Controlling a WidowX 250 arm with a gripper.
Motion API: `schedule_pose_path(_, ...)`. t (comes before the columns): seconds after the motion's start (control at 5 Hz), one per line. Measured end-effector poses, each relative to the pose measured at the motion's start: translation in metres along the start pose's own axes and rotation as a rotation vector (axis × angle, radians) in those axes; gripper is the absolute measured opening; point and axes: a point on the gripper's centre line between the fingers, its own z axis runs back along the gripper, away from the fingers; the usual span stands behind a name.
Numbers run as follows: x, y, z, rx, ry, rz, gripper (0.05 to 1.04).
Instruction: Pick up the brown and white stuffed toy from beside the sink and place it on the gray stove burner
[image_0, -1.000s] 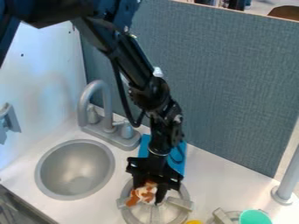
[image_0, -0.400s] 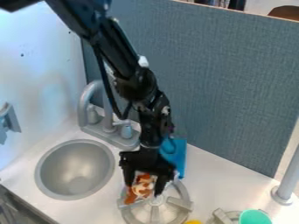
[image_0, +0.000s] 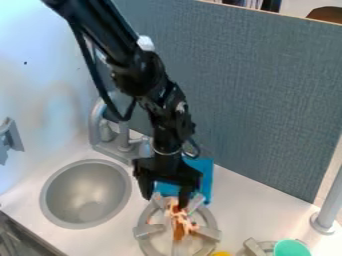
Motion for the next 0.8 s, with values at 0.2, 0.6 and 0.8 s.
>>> schedule_pose_path(0.2, -0.010, 0.000, 0.022, -0.014, -0.023, -0.035, 1.001)
schedule_pose_path(0.6, -0.042, -0.044, 0.033, -0.042, -0.016, -0.213, 1.001)
schedule_pose_path(0.8, -0.056, -0.060, 0.036, -0.050, 0.012, -0.307, 1.001)
